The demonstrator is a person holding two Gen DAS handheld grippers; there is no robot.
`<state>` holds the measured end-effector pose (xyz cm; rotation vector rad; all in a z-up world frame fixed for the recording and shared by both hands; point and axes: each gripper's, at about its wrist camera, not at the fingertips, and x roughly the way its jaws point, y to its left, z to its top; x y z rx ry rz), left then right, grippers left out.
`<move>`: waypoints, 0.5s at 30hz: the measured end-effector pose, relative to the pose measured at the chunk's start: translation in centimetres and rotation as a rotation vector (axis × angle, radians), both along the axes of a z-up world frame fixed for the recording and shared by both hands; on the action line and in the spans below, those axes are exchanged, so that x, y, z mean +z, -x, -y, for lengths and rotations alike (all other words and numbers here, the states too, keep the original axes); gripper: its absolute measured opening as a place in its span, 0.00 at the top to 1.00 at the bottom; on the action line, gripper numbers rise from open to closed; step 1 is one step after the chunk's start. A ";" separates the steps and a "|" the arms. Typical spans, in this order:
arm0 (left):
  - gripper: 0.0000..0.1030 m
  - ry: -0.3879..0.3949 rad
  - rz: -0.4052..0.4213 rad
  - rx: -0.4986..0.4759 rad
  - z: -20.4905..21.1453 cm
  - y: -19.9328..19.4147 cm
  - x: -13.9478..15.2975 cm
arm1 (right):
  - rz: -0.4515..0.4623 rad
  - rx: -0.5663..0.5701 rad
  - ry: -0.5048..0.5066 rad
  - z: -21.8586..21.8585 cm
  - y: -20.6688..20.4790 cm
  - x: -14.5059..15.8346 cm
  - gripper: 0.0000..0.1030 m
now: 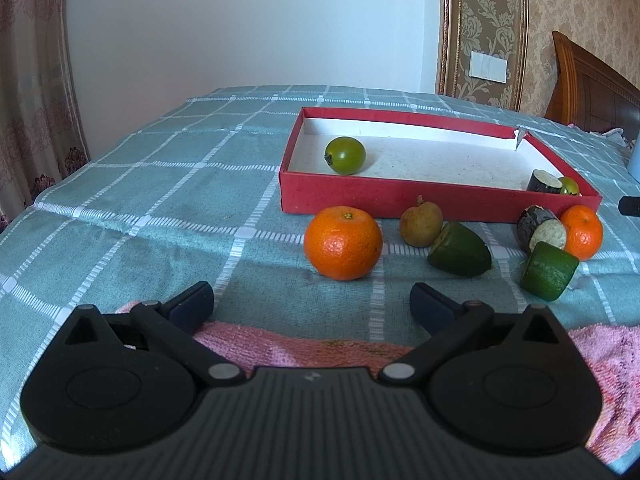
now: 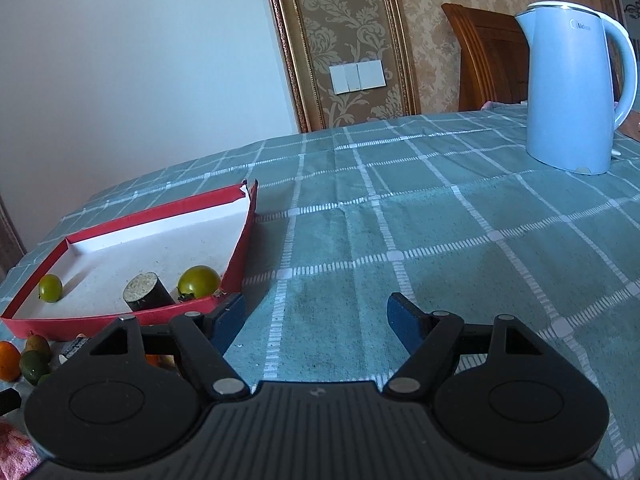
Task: Organize fruits
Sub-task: 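Move the left gripper to the large orange and close on it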
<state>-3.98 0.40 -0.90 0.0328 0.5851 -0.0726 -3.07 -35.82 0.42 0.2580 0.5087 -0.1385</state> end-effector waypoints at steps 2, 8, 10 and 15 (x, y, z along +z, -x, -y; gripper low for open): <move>0.00 0.008 0.007 0.003 -0.2 0.2 0.0 | -0.002 0.000 0.000 0.0 0.0 0.0 0.25; 0.00 0.011 0.101 -0.005 -1.3 1.5 1.5 | -0.005 -0.002 0.000 0.0 -0.1 0.0 0.25; 0.00 0.008 0.115 -0.001 -1.6 1.6 2.0 | -0.004 -0.001 -0.001 0.0 -0.1 0.0 0.25; 0.00 0.007 0.122 -0.008 -1.9 1.1 2.6 | -0.004 -0.001 -0.002 0.0 -0.1 0.0 0.25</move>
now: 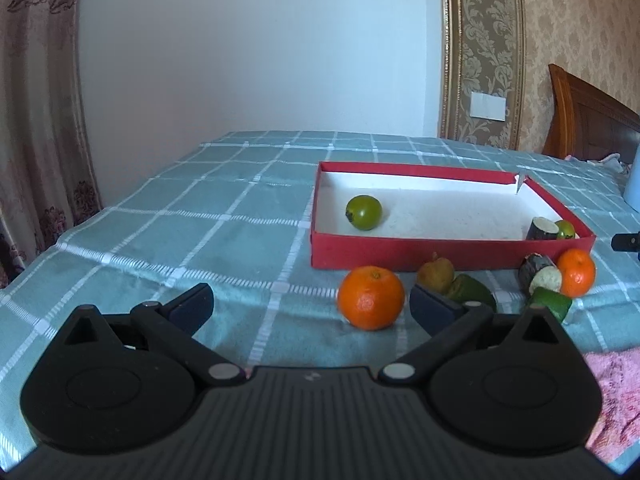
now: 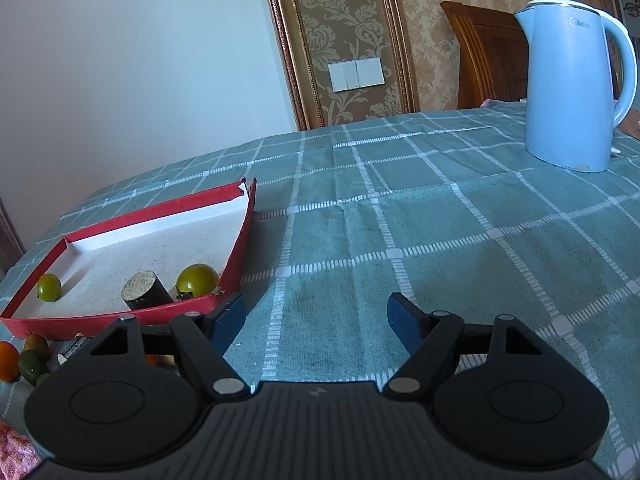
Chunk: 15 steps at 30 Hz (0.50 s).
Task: Organize fruits
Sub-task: 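Move the left gripper to the large orange and close on it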
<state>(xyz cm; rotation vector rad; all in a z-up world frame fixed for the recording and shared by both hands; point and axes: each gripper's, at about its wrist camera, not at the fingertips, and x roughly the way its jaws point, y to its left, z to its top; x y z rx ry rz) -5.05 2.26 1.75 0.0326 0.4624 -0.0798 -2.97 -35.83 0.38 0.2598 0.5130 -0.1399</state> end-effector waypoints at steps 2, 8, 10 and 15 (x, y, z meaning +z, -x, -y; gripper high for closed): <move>0.00 -0.001 -0.002 -0.019 0.3 -0.2 0.1 | 0.000 0.000 -0.001 0.0 0.0 0.0 0.25; 0.00 -0.029 -0.042 -0.043 2.0 -1.7 -0.6 | 0.001 0.002 -0.005 0.0 0.0 -0.1 0.25; 0.02 -0.028 -0.065 -0.023 2.2 -2.6 -0.7 | -0.001 0.004 -0.009 0.0 -0.1 -0.1 0.25; 0.13 0.009 -0.148 0.024 1.8 -4.5 -1.0 | -0.004 0.009 -0.018 0.1 -0.2 -0.2 0.25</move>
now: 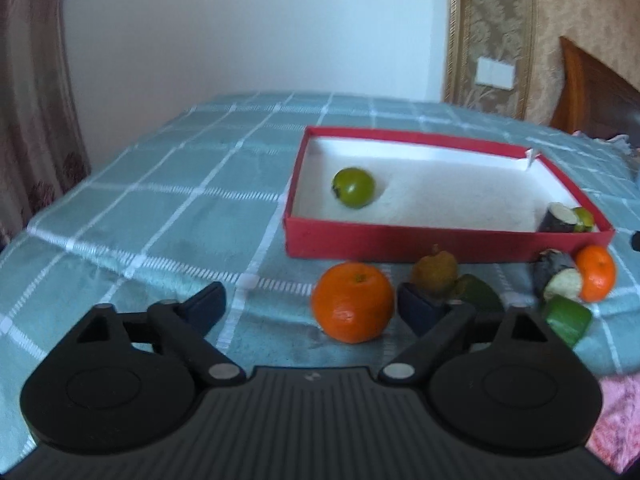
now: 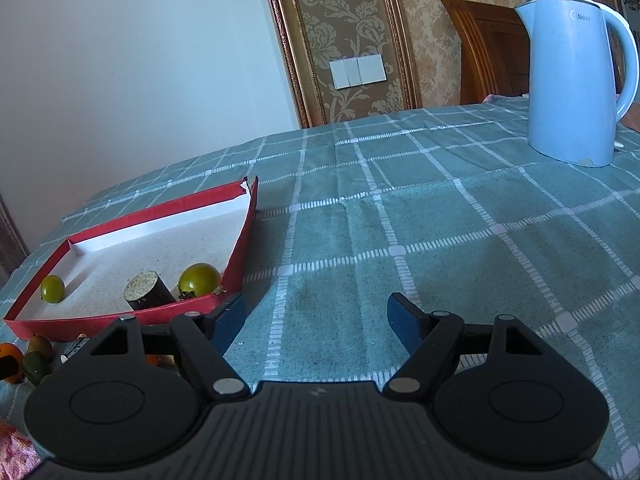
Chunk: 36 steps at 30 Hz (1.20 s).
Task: Organize fruits
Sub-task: 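Move the left gripper to the large orange and close on it, then carry the orange into the tray and open the left gripper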
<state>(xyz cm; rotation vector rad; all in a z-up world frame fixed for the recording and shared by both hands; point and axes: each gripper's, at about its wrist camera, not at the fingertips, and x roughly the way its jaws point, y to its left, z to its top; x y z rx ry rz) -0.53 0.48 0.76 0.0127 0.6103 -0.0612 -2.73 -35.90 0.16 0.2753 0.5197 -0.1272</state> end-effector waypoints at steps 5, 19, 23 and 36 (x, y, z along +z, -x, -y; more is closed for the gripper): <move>0.36 0.019 -0.012 -0.010 0.6 -0.2 0.3 | 0.000 0.004 -0.007 0.0 0.0 0.0 0.25; 0.62 -0.059 -0.029 0.048 3.5 0.7 2.0 | 0.004 -0.002 -0.012 0.2 0.1 0.0 0.25; 0.62 -0.078 -0.018 0.070 3.7 1.1 2.7 | 0.008 -0.006 -0.014 0.3 0.1 0.0 0.25; 0.62 -0.109 0.010 0.101 4.5 0.0 4.5 | 0.014 -0.005 -0.021 0.4 0.3 0.0 0.25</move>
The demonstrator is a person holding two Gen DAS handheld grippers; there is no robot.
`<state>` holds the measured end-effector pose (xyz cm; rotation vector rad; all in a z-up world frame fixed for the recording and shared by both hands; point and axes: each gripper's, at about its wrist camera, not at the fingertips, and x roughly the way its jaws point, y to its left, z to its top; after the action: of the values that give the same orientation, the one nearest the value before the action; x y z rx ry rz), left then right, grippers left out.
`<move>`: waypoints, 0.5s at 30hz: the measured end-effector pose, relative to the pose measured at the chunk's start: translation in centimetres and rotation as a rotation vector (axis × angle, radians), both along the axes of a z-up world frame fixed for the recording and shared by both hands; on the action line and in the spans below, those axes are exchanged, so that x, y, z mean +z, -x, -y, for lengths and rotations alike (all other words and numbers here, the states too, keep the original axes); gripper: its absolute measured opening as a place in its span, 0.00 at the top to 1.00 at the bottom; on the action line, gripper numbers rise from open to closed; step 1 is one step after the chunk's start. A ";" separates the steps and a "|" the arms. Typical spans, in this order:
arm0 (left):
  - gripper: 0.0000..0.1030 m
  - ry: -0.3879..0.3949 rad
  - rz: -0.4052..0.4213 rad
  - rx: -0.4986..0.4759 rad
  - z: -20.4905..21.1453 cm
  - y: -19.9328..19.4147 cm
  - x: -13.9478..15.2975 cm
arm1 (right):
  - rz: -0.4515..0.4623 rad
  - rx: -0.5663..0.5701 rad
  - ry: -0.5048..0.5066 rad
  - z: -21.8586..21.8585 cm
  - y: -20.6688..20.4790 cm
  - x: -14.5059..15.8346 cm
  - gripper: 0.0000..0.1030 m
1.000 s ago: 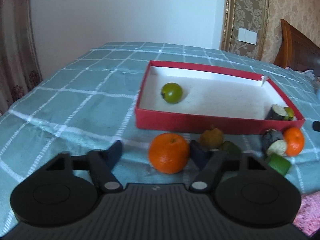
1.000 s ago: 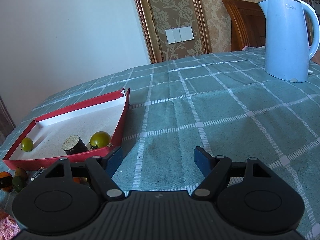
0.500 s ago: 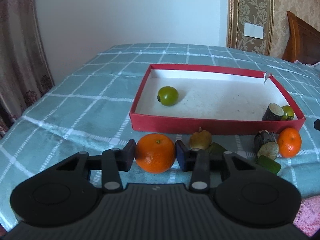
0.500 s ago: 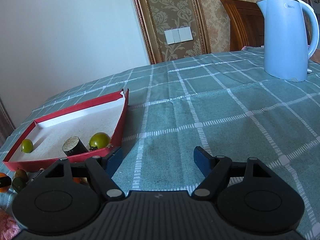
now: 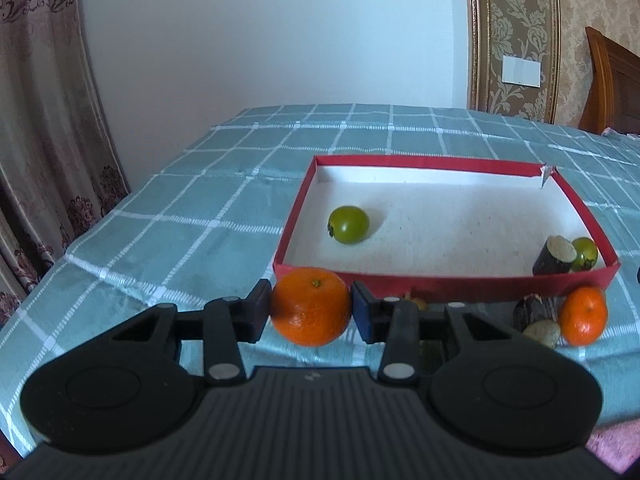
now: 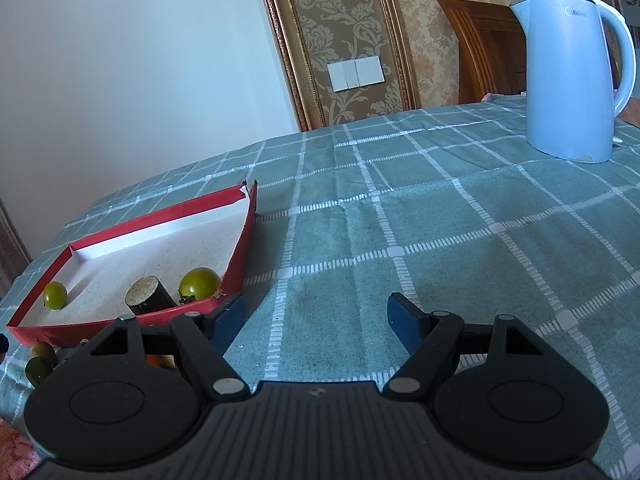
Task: Organize fruits
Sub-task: 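Carry the orange into the tray and open the left gripper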
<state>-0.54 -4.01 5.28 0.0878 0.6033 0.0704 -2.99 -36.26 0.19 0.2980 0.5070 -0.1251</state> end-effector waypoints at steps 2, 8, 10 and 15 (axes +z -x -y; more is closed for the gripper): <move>0.62 -0.006 0.007 -0.001 0.2 -0.3 0.3 | 0.001 0.001 -0.005 0.1 0.0 0.0 0.25; 0.62 -0.018 0.024 0.004 0.8 -1.9 0.9 | 0.003 0.006 -0.020 0.2 0.0 -0.1 0.25; 0.62 -0.020 0.027 0.005 1.1 -2.3 1.1 | 0.002 0.008 -0.022 0.2 0.0 -0.1 0.25; 0.62 -0.028 0.029 0.003 1.7 -3.3 1.2 | 0.004 0.014 -0.032 0.2 -0.1 -0.2 0.25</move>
<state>2.72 -5.74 6.44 0.1131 0.5738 0.0831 -2.86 -36.50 0.01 0.3258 0.5076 -0.1029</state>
